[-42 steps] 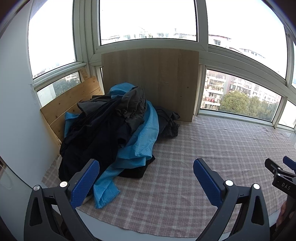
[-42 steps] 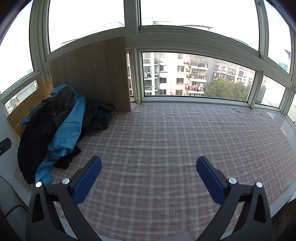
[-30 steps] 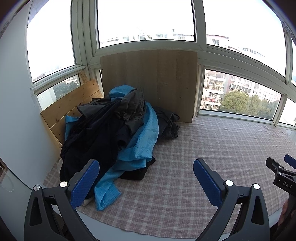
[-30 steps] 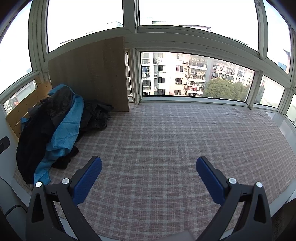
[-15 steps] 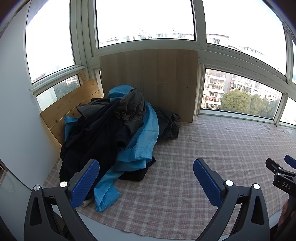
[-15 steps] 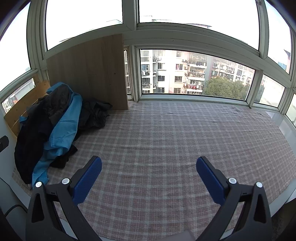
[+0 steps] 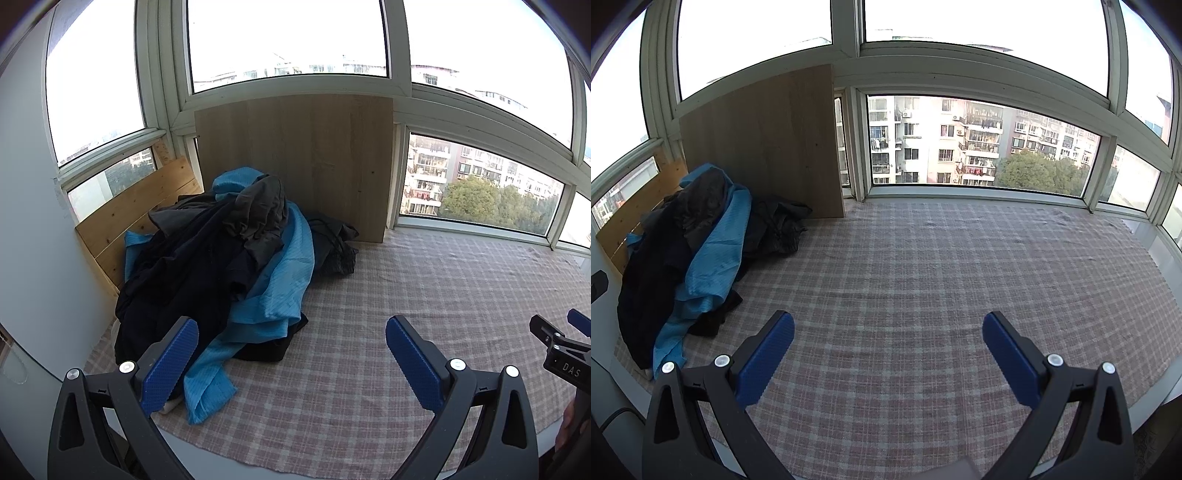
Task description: Fold clothes
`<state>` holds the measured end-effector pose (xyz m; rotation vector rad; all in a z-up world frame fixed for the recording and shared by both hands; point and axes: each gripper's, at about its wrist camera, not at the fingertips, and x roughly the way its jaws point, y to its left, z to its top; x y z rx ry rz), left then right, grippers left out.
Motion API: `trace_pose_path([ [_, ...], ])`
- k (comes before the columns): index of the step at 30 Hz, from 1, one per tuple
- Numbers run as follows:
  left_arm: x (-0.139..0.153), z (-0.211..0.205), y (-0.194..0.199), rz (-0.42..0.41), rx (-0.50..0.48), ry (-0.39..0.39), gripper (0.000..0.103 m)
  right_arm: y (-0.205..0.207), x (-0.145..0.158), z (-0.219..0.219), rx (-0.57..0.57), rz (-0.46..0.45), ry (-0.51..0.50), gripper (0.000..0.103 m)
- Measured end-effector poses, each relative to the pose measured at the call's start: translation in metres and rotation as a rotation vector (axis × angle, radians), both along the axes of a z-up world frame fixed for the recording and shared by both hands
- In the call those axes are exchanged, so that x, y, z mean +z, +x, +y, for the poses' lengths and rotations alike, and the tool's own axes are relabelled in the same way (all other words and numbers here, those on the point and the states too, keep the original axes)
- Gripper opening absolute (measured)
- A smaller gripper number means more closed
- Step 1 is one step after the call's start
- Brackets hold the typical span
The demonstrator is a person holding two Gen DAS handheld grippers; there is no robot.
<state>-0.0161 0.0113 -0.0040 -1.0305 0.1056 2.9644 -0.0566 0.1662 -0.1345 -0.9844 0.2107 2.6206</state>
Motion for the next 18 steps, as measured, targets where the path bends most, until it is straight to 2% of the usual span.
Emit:
trace_pose_path([
  [8,-0.002,0.004,-0.007,-0.005,-0.015,0.003,0.102,-0.003,0.0,0.004,-0.006,0.01,-0.001,0.103],
  [13,0.002,0.01,-0.009,0.026,-0.024,-0.027,0.102,-0.009,0.001,0.006,-0.006,0.017,-0.006,0.103],
  [18,0.002,0.003,-0.019,0.008,-0.03,0.025,0.102,-0.016,0.001,0.006,-0.003,0.021,-0.01,0.103],
])
